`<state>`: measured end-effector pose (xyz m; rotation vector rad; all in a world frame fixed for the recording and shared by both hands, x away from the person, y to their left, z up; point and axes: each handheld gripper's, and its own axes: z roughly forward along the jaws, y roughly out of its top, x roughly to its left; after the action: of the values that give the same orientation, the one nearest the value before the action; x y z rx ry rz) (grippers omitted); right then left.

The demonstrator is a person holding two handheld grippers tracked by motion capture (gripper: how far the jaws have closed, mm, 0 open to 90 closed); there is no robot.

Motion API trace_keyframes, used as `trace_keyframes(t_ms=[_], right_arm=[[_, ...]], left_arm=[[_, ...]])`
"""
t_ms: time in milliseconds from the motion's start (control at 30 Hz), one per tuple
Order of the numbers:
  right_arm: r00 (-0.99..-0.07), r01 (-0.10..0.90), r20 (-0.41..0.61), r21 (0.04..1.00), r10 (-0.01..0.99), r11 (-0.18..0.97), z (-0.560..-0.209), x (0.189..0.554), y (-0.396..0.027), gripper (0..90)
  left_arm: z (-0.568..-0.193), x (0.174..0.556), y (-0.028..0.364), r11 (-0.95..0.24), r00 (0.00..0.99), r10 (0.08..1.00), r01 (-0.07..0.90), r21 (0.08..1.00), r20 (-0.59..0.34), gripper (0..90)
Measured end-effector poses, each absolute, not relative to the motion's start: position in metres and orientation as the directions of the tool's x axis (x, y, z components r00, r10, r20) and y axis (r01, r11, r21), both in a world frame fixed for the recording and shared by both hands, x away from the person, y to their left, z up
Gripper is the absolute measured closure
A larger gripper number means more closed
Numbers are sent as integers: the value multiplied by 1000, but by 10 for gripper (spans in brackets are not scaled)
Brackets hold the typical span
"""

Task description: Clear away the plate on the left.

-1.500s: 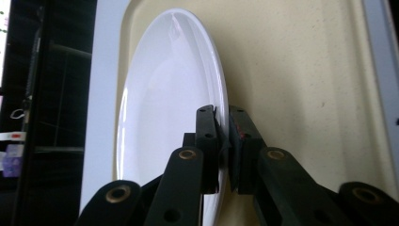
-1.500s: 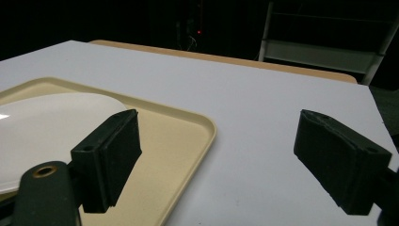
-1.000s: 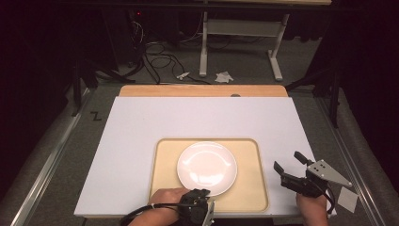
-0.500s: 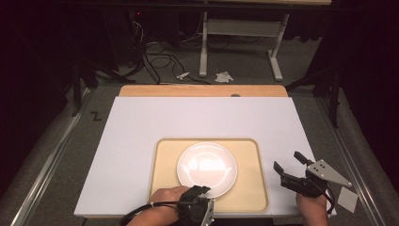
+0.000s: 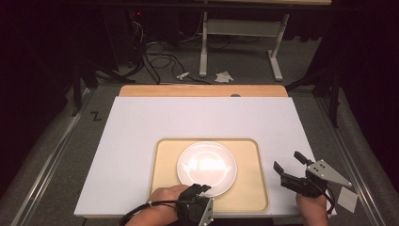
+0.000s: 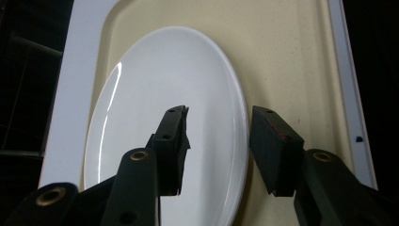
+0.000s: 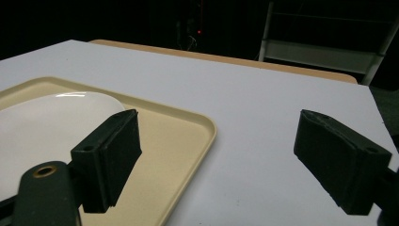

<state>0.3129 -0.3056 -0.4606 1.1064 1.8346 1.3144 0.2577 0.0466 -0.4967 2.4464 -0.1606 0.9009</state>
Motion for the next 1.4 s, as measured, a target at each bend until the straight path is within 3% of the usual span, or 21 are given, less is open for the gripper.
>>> trace_keyframes(t_ms=[233,400,900,967,1000,1200,1400], right_arm=[[-460,272,-14,950,888,156,-461,313,-306,162],[-459,275,-12,949,889,154,-461,313,-305,162],[-457,275,-10,949,889,152,-461,313,-305,162],[-457,276,-10,949,890,152,-460,312,-305,162],[-458,274,-12,949,889,154,-461,313,-306,162],[-457,275,-10,949,890,152,-461,313,-306,162],[-453,275,-8,950,891,148,-461,313,-307,162]], left_arm=[[-488,260,54,-836,759,114,-276,475,641,569],[-484,266,63,-824,767,183,-221,521,615,564],[-476,299,116,-664,774,497,47,746,394,441],[-475,300,125,-598,760,561,99,795,328,421],[-472,304,131,-622,751,552,82,779,362,409],[-462,311,175,-478,682,691,183,859,239,313],[-458,310,231,-312,550,825,247,917,132,197]])
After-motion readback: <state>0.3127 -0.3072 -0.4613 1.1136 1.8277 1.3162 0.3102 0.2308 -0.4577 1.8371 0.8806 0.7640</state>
